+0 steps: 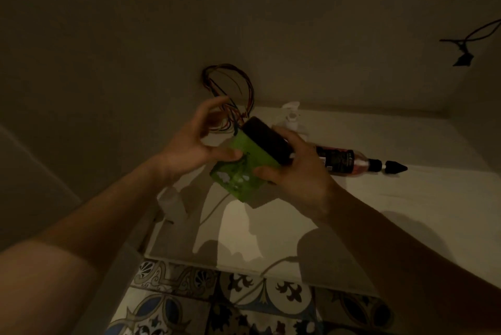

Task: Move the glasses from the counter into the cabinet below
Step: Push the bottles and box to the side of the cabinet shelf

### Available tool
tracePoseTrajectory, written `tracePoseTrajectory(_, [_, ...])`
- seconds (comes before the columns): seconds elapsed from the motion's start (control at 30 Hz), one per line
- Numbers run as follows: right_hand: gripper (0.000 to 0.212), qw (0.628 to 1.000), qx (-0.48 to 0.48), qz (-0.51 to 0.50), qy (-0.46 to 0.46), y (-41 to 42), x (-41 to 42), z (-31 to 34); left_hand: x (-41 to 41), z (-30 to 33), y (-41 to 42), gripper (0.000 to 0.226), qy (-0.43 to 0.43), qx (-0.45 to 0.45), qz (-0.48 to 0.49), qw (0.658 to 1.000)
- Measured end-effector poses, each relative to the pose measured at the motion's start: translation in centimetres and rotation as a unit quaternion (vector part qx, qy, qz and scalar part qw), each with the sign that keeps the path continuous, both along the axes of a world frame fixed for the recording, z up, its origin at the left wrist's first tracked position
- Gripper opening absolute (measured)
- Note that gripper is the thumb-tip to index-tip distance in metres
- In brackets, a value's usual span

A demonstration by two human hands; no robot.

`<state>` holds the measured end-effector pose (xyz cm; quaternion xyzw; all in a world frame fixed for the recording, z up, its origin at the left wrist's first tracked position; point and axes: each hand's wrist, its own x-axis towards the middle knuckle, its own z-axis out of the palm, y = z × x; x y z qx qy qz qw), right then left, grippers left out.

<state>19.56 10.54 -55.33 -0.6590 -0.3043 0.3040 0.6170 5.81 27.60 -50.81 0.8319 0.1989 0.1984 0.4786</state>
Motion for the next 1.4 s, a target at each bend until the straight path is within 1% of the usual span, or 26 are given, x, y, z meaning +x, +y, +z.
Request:
tracePoseTrajectory(0.03, [0.084,0.999,-0.007,0.0,-0.033,0.7,-0.5,0.2,0.4,0.7,0.1,0.102,0.018,0.044,-0.034,0.998])
tracePoseTrajectory(0.1, [0.083,0.991,-0.016,-0.015,-0.133,2.1,-1.4,0.6,1.2,1.8,0.0,0.101,0.056,0.127,-0.099,0.985])
tracePoseTrajectory(0.17, [0.081,0.977,-0.033,-0.032,-0.207,3.3,-2.0,0.7,1.8,2.3,0.0,0.092,0.094,0.2,-0.138,0.965])
tracePoseTrajectory(0.2, [0.081,0.975,-0.039,-0.034,-0.217,3.7,-2.1,0.6,2.0,2.4,0.4,0.089,0.117,0.232,-0.145,0.955])
tracePoseTrajectory(0.23, [0.081,0.977,-0.037,-0.029,-0.207,4.1,-2.3,0.3,2.0,2.3,1.0,0.089,0.141,0.256,-0.144,0.945])
tracePoseTrajectory(0.3, [0.08,0.986,-0.027,-0.027,-0.162,4.3,-2.6,-0.4,1.9,1.7,2.3,0.087,0.187,0.303,-0.134,0.925])
tracePoseTrajectory(0.37, [0.074,0.983,-0.031,-0.055,-0.175,3.8,-2.6,-1.3,1.6,0.8,3.6,0.079,0.211,0.342,-0.108,0.909])
tracePoseTrajectory(0.43, [0.062,0.975,-0.038,-0.089,-0.198,3.1,-2.0,-2.4,1.3,-0.4,4.9,0.065,0.227,0.343,-0.103,0.906])
tracePoseTrajectory(0.47, [0.058,0.974,-0.047,-0.098,-0.2,2.7,-1.6,-2.9,1.0,-0.9,5.4,0.056,0.241,0.34,-0.114,0.902])
tracePoseTrajectory(0.5, [0.056,0.973,-0.063,-0.103,-0.199,2.4,-1.3,-3.3,0.6,-1.3,6.0,0.052,0.246,0.342,-0.112,0.9])
tracePoseTrajectory(0.53, [0.054,0.972,-0.079,-0.105,-0.196,2.1,-1.0,-3.6,0.2,-1.6,6.5,0.055,0.253,0.344,-0.113,0.897])
tracePoseTrajectory(0.57, [0.053,0.971,-0.091,-0.107,-0.196,1.8,-0.7,-4.0,-0.1,-1.9,7.1,0.063,0.272,0.36,-0.112,0.885])
tracePoseTrajectory(0.6, [0.052,0.969,-0.095,-0.11,-0.201,1.6,-0.4,-4.2,-0.3,-2.1,7.5,0.068,0.287,0.362,-0.1,0.881])
tracePoseTrajectory(0.67, [0.049,0.965,-0.091,-0.119,-0.215,1.3,-0.2,-4.5,-0.6,-2.0,7.8,0.072,0.315,0.345,-0.084,0.88])
tracePoseTrajectory(0.77, [0.047,0.958,-0.102,-0.124,-0.238,1.0,-0.1,-4.8,-0.1,-1.9,7.7,0.074,0.335,0.343,-0.079,0.874])
tracePoseTrajectory(0.93, [0.046,0.957,-0.107,-0.119,-0.243,0.7,-0.2,-4.8,-0.3,-1.7,7.9,0.071,0.386,0.362,-0.072,0.845])
tracePoseTrajectory(1.03, [0.044,0.953,-0.108,-0.127,-0.254,0.4,-0.1,-4.6,-0.5,-1.4,7.9,0.075,0.416,0.381,-0.068,0.823])
tracePoseTrajectory(1.13, [0.039,0.942,-0.125,-0.138,-0.28,-0.3,0.7,-4.3,-0.3,-0.6,7.2,0.08,0.433,0.378,-0.065,0.815])
tracePoseTrajectory(1.2, [0.036,0.937,-0.125,-0.168,-0.278,-0.7,1.7,-4.0,0.0,0.0,6.6,0.099,0.442,0.363,-0.067,0.817])
tracePoseTrajectory(1.23, [0.034,0.931,-0.127,-0.192,-0.285,-0.9,2.2,-3.9,0.3,0.3,6.1,0.108,0.421,0.345,-0.068,0.836])
tracePoseTrajectory(1.27, [0.035,0.918,-0.135,-0.218,-0.302,-1.1,2.8,-3.7,0.8,0.7,5.4,0.113,0.378,0.319,-0.067,0.866])
tracePoseTrajectory(1.3, [0.038,0.905,-0.148,-0.241,-0.318,-1.2,3.3,-3.5,1.6,1.1,4.6,0.114,0.32,0.299,-0.063,0.897])
tracePoseTrajectory(1.33, [0.043,0.898,-0.16,-0.256,-0.319,-1.3,3.8,-3.2,2.6,1.5,3.8,0.111,0.274,0.302,-0.058,0.911])
tracePoseTrajectory(1.4, [0.063,0.901,-0.188,-0.257,-0.294,-1.0,5.1,-2.5,5.0,1.8,2.5,0.102,0.222,0.339,-0.055,0.912])
